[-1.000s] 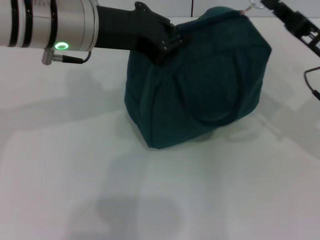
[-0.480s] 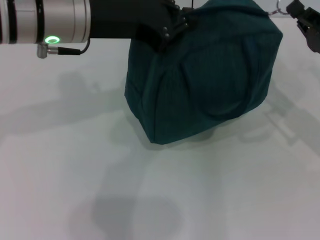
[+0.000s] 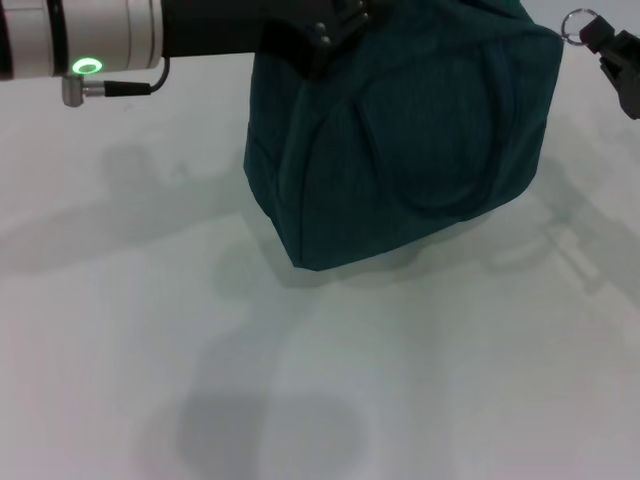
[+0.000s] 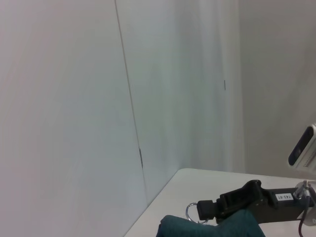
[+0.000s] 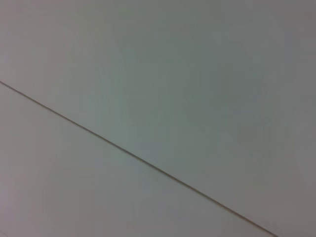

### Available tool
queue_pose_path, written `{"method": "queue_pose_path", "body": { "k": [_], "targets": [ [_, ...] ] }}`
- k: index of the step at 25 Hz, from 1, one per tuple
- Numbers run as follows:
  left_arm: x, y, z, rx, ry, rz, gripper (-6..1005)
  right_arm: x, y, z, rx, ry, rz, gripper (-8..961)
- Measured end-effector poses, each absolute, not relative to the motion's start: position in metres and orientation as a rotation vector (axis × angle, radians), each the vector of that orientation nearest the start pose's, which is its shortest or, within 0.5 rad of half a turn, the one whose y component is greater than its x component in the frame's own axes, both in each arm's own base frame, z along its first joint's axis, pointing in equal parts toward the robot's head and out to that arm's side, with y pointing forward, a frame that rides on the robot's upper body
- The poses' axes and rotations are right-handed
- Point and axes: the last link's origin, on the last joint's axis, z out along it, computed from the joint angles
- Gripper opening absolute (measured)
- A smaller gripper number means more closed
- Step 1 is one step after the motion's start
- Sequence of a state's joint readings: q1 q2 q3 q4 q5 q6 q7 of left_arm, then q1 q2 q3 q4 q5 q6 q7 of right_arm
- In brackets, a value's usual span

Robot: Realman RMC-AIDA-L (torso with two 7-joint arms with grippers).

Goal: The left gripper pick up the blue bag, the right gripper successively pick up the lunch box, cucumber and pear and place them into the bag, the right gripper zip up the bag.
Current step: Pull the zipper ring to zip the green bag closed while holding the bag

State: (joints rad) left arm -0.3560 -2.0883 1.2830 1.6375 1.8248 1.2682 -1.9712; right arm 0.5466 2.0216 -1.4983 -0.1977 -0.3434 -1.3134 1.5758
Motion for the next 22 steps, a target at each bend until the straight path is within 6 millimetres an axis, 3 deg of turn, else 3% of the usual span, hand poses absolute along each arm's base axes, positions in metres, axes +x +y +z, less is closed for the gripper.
{"method": "queue_pose_path", "body": {
  "k": [22],
  "targets": [
    [-0.0972, 0.3371, 0.0606, -2.589, -0.153, -0.648, 63, 0.2563, 0.3709, 0.0024, -1.750, 1.434, 1.621, 26]
  ]
}}
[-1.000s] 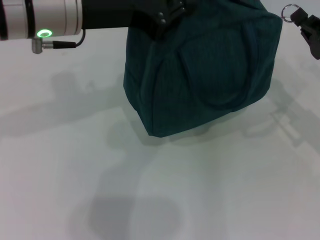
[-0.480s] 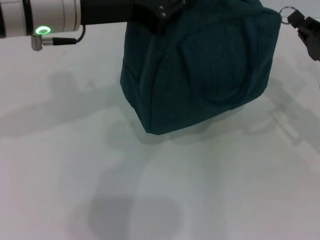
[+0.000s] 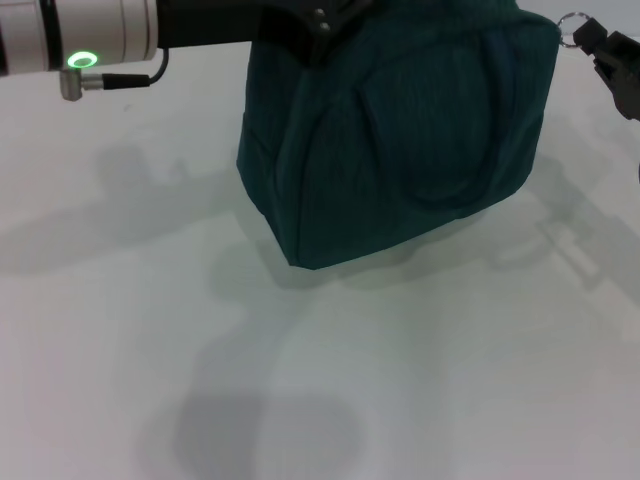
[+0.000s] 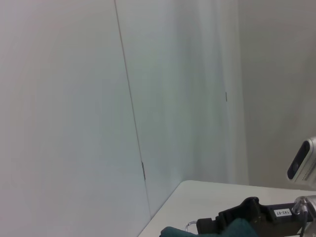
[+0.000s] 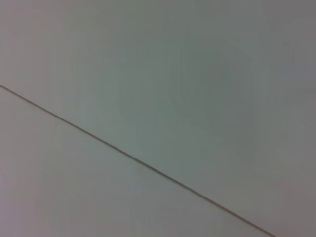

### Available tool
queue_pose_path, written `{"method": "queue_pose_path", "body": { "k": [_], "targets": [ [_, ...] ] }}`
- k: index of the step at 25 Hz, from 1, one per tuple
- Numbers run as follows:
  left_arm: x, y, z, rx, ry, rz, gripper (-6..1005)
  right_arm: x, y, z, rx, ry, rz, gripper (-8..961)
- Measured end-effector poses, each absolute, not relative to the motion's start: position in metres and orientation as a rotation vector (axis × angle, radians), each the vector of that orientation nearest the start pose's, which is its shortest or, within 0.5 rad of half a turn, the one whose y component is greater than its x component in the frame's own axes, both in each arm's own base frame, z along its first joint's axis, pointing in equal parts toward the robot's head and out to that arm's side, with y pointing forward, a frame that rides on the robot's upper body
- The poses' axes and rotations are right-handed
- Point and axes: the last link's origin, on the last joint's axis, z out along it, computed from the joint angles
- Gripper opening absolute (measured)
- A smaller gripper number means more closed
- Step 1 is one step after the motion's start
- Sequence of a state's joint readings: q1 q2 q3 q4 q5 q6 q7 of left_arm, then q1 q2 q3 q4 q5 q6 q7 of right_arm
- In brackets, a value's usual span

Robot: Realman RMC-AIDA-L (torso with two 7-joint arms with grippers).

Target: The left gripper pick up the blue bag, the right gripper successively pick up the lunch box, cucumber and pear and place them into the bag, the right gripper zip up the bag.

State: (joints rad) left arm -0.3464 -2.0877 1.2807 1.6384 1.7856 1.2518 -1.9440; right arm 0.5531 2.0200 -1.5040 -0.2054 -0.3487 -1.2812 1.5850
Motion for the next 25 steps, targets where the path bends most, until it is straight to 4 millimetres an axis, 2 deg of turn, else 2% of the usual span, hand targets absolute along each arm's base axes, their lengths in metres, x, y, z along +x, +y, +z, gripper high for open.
{"method": "queue_pose_path", "body": {
  "k": [4, 10, 12, 21, 25],
  "targets": [
    [-0.096, 0.339, 0.061, -2.580, -0.148, -0.649, 63, 0.254, 0.368, 0.005, -1.756, 1.409, 1.654, 30],
    [-0.094, 0.341, 0.062, -2.566, -0.147, -0.654, 63, 0.250, 0.365, 0.008, -1.774, 1.381, 1.695, 183],
    [-0.094, 0.341, 0.062, -2.566, -0.147, -0.654, 63, 0.251, 0.365, 0.009, -1.774, 1.378, 1.699, 198],
    [-0.098, 0.345, 0.053, -2.576, -0.199, -0.660, 63, 0.265, 0.357, 0.022, -1.731, 1.304, 1.696, 263],
    [-0.102, 0.353, 0.043, -2.575, -0.266, -0.688, 63, 0.273, 0.348, 0.031, -1.714, 1.256, 1.708, 444]
  ]
}}
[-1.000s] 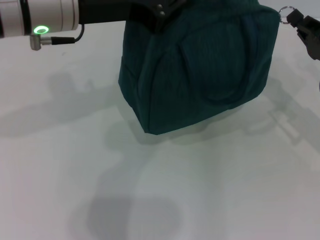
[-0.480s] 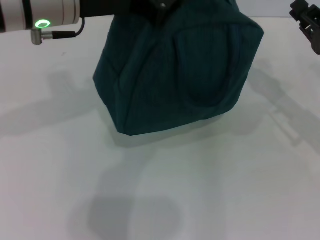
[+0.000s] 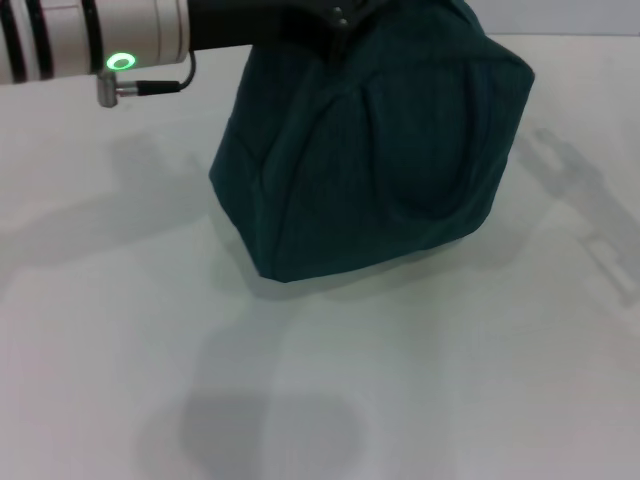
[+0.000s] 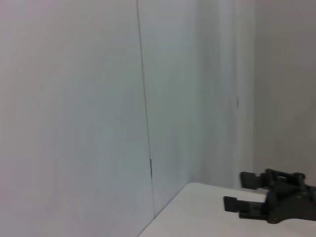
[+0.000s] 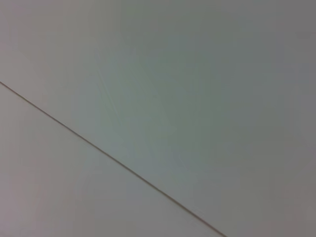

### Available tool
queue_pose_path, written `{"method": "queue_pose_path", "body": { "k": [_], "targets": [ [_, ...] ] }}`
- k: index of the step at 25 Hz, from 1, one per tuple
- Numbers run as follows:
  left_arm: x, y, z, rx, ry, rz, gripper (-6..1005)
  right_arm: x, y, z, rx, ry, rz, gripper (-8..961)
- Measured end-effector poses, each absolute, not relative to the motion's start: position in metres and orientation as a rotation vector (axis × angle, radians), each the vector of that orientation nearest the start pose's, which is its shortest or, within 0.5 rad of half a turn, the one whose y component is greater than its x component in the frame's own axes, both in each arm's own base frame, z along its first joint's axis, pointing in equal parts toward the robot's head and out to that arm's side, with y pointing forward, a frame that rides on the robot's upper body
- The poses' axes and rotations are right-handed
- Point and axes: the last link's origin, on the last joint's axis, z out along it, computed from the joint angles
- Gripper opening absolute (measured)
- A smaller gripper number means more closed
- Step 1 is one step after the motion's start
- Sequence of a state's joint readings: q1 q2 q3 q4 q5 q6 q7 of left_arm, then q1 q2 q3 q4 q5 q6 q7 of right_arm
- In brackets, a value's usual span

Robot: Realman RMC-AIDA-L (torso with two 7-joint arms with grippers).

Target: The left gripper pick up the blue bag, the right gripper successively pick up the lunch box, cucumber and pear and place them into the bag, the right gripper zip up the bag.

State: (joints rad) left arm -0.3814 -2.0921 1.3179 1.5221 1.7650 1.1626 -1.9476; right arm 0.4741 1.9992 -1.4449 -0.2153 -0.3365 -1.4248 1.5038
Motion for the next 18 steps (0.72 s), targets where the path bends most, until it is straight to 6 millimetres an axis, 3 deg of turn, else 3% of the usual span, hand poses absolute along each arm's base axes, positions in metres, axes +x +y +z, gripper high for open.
{"method": "queue_pose_path", "body": {
  "k": [4, 9, 18],
  "targets": [
    [-0.103, 0.359, 0.035, -2.570, -0.302, -0.718, 63, 0.280, 0.342, 0.038, -1.700, 1.235, 1.719, 717],
    [-0.106, 0.365, 0.025, -2.569, -0.332, -0.765, 64, 0.285, 0.337, 0.041, -1.677, 1.230, 1.724, 886],
    [-0.125, 0.377, 0.000, -2.559, -0.371, -0.798, 64, 0.290, 0.332, 0.044, -1.664, 1.235, 1.726, 886]
  ]
}}
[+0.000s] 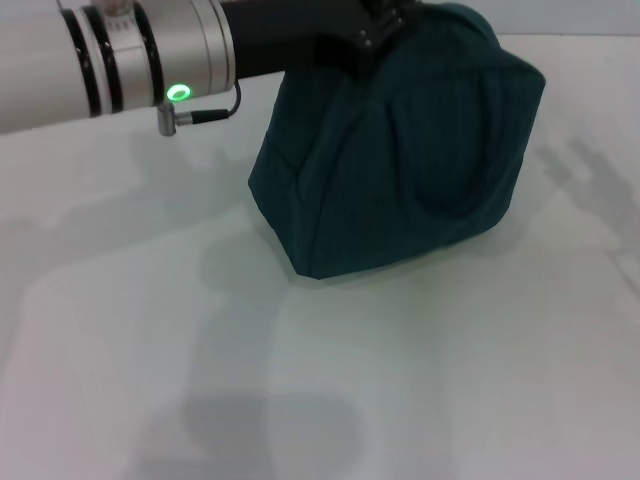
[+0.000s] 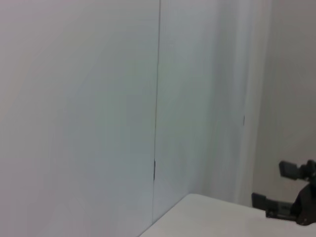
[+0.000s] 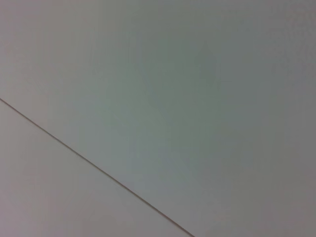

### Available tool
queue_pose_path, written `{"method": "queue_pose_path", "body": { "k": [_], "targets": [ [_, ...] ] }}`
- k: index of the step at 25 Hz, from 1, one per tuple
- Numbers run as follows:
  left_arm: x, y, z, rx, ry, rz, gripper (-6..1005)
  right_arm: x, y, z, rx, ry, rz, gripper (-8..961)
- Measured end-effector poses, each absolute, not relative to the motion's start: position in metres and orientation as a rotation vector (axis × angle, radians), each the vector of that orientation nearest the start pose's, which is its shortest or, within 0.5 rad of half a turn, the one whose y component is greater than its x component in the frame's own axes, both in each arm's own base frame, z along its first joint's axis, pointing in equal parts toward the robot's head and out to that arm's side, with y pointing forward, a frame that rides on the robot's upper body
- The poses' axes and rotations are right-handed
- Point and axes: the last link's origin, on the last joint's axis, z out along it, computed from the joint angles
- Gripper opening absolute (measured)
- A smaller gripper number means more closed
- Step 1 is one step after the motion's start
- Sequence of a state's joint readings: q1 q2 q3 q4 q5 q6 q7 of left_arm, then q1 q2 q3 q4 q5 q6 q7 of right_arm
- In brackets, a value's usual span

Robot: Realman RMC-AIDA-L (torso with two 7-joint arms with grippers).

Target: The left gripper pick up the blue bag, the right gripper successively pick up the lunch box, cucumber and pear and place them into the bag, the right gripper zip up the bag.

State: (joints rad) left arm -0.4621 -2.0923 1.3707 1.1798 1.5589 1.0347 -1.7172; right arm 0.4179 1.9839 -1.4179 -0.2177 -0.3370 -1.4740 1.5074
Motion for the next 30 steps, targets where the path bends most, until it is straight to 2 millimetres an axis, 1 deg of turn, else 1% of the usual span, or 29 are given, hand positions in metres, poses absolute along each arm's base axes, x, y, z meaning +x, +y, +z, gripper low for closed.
{"method": "queue_pose_path", "body": {
  "k": [5, 8, 13, 19, 21, 24, 25, 26, 28, 30],
  "targets": [
    [-0.134, 0.382, -0.013, -2.556, -0.378, -0.836, 64, 0.290, 0.332, 0.044, -1.666, 1.233, 1.732, 886],
    [-0.136, 0.384, -0.013, -2.531, -0.381, -0.881, 64, 0.289, 0.331, 0.044, -1.669, 1.229, 1.739, 886],
    [-0.138, 0.384, -0.006, -2.484, -0.374, -0.941, 245, 0.288, 0.331, 0.043, -1.677, 1.226, 1.743, 886],
    [-0.139, 0.383, -0.003, -2.462, -0.382, -0.987, 352, 0.285, 0.331, 0.043, -1.697, 1.219, 1.746, 886],
    [-0.136, 0.383, 0.001, -2.464, -0.408, -1.015, 388, 0.284, 0.331, 0.044, -1.713, 1.207, 1.747, 886],
    [-0.130, 0.384, 0.012, -2.471, -0.450, -1.050, 442, 0.278, 0.328, 0.045, -1.777, 1.152, 1.754, 886],
    [-0.129, 0.384, 0.017, -2.474, -0.460, -1.056, 481, 0.278, 0.328, 0.045, -1.777, 1.152, 1.754, 886],
    [-0.128, 0.383, 0.025, -2.475, -0.463, -1.073, 520, 0.265, 0.324, 0.046, -1.896, 1.018, 1.754, 886],
    [-0.128, 0.379, 0.041, -2.491, -0.451, -1.102, 599, 0.255, 0.321, 0.045, -1.989, 0.906, 1.746, 886],
    [-0.132, 0.373, 0.055, -2.521, -0.429, -1.119, 677, 0.240, 0.317, 0.046, -2.132, 0.725, 1.715, 886]
  ]
}}
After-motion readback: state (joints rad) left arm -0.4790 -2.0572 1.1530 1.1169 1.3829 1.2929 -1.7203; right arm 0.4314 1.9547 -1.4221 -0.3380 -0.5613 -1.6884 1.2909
